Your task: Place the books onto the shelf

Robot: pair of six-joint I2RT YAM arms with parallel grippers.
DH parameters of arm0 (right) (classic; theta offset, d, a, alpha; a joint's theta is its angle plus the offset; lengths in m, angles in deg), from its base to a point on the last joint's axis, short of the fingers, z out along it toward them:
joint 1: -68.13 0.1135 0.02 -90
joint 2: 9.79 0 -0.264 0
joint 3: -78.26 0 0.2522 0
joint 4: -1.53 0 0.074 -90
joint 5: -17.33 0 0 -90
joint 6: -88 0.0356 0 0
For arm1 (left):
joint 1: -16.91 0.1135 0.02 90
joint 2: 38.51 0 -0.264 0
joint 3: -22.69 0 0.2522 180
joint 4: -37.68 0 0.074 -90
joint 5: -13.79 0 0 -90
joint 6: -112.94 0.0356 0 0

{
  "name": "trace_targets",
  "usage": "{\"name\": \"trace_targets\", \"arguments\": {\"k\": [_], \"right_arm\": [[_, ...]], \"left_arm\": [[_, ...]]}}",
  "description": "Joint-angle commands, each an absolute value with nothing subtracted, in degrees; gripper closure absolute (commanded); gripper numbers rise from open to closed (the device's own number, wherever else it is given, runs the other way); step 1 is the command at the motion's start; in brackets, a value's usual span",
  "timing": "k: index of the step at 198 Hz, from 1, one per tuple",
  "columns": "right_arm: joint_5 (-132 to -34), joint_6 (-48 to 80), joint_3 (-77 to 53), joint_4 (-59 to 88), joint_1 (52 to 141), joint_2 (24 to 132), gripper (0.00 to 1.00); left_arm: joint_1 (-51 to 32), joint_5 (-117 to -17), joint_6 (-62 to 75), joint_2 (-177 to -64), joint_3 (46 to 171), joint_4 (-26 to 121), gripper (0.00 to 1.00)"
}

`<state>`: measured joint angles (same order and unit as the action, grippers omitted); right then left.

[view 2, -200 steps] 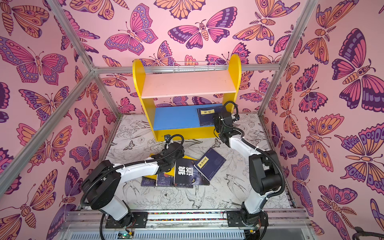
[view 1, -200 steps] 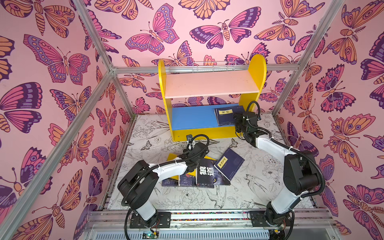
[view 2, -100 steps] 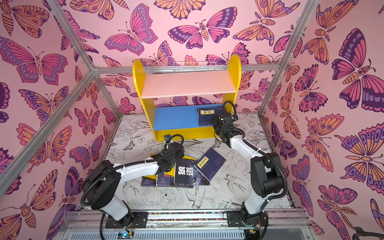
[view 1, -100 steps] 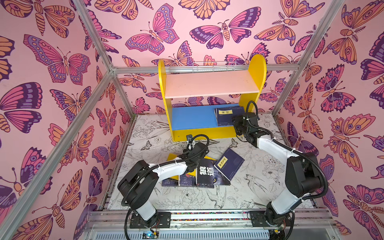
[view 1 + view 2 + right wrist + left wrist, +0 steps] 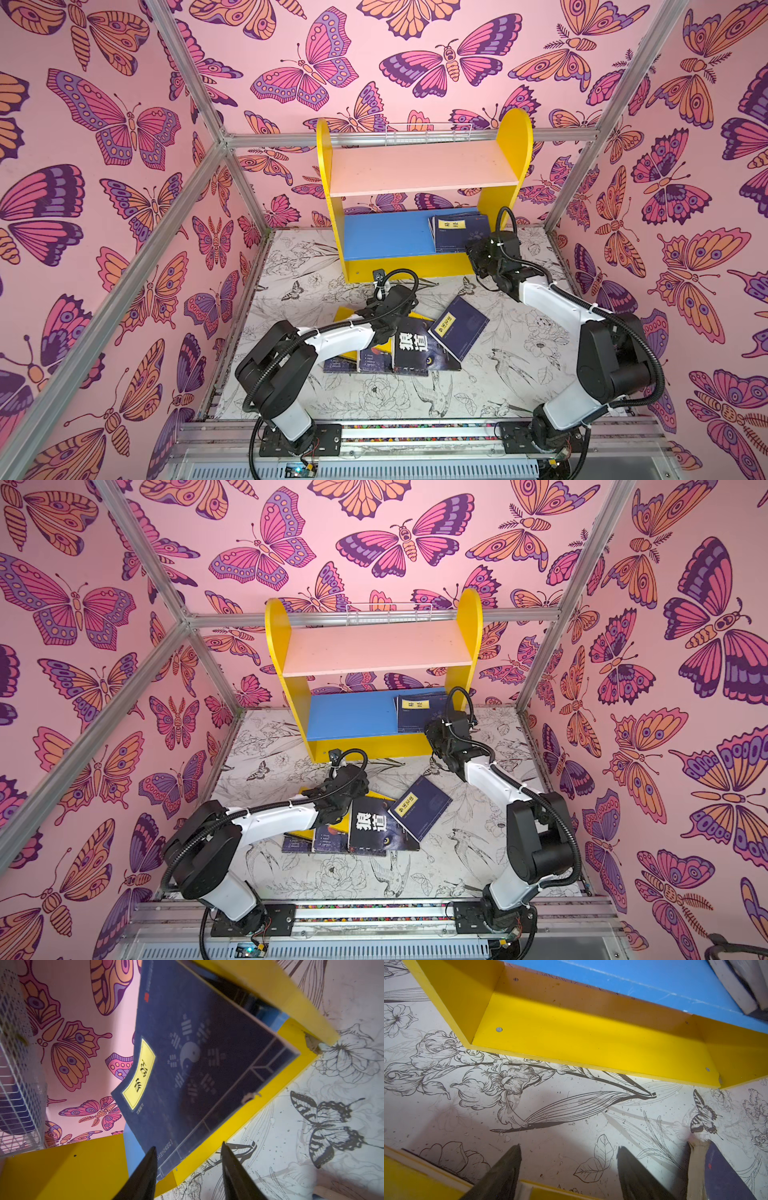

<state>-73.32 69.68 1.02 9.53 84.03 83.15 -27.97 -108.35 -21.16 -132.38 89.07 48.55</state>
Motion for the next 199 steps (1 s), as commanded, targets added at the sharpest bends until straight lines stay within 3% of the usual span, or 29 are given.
{"name": "trace_targets", "arguments": {"k": [1,43,199], "right_arm": [[-75.25,68.7,1.99,9.92,83.69,80.72,0.6],[-75.89,69.01,5.05,10.79,83.69,78.64,1.0],[-77.29,67.59,-6.25,11.98,82.92,90.11,1.0]], "left_arm": [[-27.47,-108.42,-21.89,-132.64,89.01,49.8,0.25],[-27.47,-108.32,-21.89,-133.03,89.18,49.84,0.25],[-27.04,-108.05,-21.98,-133.52,89.09,50.11,0.25]]}}
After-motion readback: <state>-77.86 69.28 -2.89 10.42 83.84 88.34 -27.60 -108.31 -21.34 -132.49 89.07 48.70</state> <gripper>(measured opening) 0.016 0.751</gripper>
